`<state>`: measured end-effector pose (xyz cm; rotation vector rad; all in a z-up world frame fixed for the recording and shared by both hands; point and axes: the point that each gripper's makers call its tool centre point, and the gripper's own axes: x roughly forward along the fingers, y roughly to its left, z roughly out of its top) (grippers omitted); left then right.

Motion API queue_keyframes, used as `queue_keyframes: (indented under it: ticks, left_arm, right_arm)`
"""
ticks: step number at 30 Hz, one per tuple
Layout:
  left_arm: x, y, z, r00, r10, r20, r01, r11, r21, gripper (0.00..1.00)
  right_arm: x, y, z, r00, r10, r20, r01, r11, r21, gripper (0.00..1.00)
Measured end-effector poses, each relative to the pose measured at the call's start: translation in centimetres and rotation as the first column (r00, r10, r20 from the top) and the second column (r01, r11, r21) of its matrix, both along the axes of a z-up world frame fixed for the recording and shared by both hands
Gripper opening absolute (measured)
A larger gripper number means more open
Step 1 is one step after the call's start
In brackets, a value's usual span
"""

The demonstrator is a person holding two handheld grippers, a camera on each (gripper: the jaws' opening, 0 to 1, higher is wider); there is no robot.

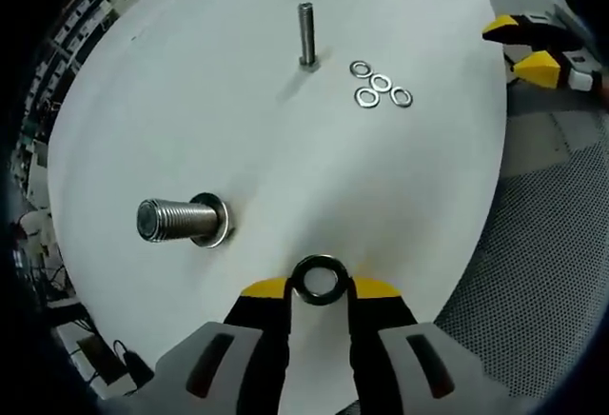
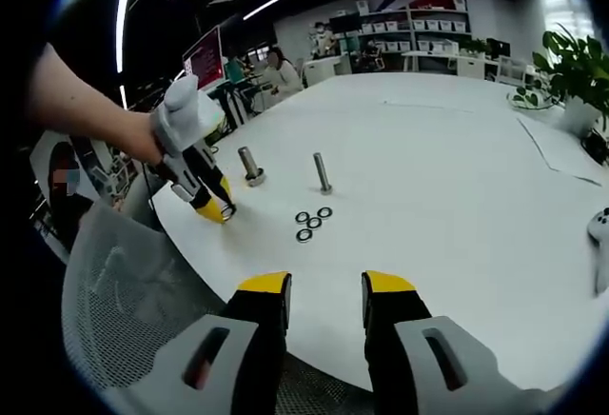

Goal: Place the washer onto the threaded stud by aligning its center hole with the stud, sliding it down to the base, and recovering from edge contact or off-axis alignment until the washer reaches the visible bottom stop.

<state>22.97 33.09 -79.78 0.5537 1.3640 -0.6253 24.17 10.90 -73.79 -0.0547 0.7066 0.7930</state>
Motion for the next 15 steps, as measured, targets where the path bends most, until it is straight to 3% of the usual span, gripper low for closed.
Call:
queue_keyframes:
  ticks: [15]
  left_arm:
    - [-0.04, 0.02, 0.1, 0.999, 0.013, 0.047, -0.011, 0.999, -0.044, 0.19]
  right_arm:
    - [0.05, -0.11, -0.04, 1.0, -0.007, -0.002, 0.007, 1.0, 0.0, 0.32]
